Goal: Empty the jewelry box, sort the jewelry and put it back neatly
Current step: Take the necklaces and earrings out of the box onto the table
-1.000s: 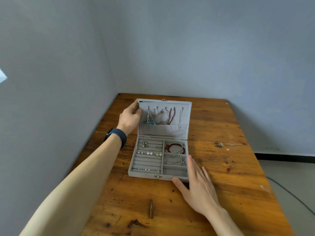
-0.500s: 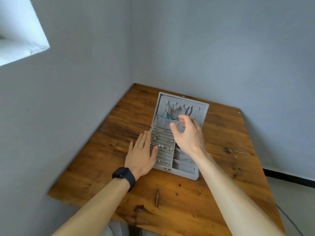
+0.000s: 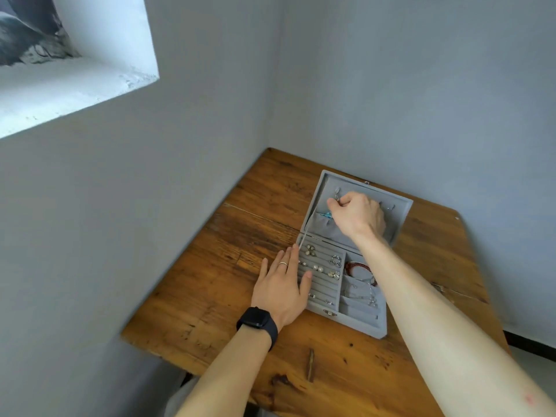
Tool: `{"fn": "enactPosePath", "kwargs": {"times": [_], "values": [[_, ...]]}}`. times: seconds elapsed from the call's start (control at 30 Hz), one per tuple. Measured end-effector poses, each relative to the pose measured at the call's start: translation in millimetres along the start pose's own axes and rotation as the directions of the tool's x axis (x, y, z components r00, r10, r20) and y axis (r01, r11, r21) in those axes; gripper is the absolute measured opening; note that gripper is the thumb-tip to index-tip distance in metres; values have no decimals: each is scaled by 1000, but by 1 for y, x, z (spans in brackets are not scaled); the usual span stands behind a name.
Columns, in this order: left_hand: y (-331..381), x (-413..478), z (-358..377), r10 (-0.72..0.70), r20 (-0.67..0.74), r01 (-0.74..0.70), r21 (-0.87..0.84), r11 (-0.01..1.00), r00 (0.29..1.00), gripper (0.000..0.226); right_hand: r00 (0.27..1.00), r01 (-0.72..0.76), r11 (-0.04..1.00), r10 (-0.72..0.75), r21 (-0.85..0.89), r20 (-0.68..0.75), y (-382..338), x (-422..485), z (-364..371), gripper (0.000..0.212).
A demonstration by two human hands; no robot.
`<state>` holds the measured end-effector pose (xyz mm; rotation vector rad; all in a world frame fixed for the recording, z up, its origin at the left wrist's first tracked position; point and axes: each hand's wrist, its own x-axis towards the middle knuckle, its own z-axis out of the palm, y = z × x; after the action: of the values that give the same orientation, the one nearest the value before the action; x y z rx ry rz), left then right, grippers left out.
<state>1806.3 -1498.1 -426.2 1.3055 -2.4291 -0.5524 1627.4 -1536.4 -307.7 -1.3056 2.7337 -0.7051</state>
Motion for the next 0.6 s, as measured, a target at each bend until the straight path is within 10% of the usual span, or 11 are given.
{"fn": "enactPosePath", "kwargs": {"times": [0.6], "values": [[-1, 0, -3, -4, 46, 3, 25, 1000, 999, 71, 996, -1, 961, 25, 277, -84, -4, 6, -33, 26]]}}
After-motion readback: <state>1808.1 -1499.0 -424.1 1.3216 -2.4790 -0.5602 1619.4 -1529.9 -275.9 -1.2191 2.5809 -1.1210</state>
